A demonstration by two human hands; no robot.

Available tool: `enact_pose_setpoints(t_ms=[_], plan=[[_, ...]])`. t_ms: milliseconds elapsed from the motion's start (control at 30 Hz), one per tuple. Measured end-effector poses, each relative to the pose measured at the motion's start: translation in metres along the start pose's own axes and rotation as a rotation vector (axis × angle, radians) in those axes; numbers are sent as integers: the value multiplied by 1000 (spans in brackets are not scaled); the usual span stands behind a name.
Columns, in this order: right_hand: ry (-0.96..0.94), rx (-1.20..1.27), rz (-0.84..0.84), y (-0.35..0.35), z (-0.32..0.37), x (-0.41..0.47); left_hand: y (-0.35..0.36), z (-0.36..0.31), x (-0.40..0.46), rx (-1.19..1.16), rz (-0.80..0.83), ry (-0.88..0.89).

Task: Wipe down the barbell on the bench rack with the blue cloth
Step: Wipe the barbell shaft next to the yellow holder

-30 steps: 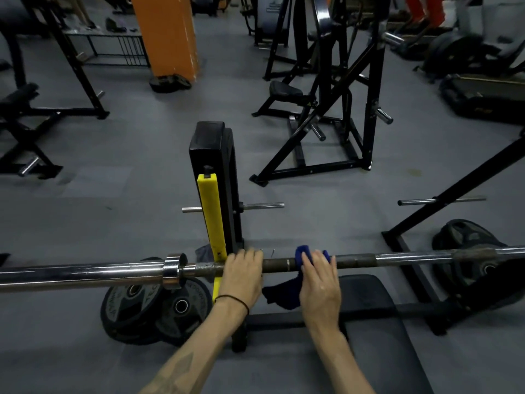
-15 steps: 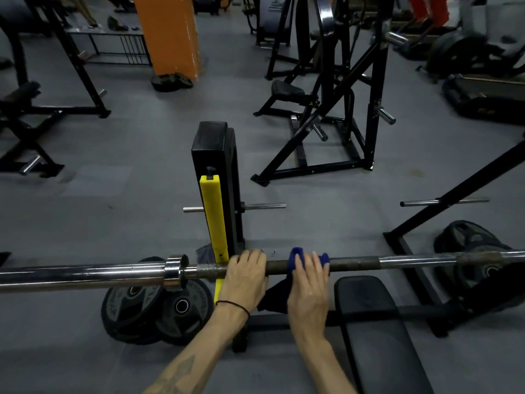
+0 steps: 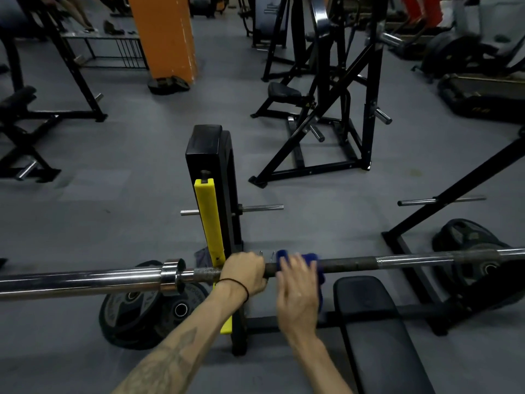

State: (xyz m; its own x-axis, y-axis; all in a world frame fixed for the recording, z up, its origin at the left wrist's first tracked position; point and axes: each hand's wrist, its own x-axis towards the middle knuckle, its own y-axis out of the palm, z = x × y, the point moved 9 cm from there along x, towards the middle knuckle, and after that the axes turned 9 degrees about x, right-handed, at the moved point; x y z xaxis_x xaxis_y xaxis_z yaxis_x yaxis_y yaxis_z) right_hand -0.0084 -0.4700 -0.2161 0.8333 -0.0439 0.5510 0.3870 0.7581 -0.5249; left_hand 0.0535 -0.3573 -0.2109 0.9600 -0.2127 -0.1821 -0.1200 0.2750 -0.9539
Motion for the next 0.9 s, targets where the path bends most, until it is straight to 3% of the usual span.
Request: enact_pose_setpoints(t_ms=[133, 200, 333, 433, 533, 633, 800, 900], plan=[[-234, -64, 215, 14, 13, -6, -3, -1, 3, -38, 30, 2], [-285, -145, 187, -6, -3, 1, -2, 1, -4, -50, -8, -53], [-80, -122, -10, -43, -34, 11, 6, -7, -23, -71, -156, -105], [-2, -31, 24, -5, -7, -3, 5, -14, -31, -102, -316, -131], [-186, -28, 225, 20, 20, -14, -6, -13, -33, -88, -439, -127], [-333, -201, 263, -4, -1, -3, -2, -10, -28, -115, -362, -116], [81, -92, 15, -30, -27, 0, 3, -11, -20, -114, -270, -107], [108, 6, 126, 14, 11, -13, 3, -9, -11, -69, -257, -112]])
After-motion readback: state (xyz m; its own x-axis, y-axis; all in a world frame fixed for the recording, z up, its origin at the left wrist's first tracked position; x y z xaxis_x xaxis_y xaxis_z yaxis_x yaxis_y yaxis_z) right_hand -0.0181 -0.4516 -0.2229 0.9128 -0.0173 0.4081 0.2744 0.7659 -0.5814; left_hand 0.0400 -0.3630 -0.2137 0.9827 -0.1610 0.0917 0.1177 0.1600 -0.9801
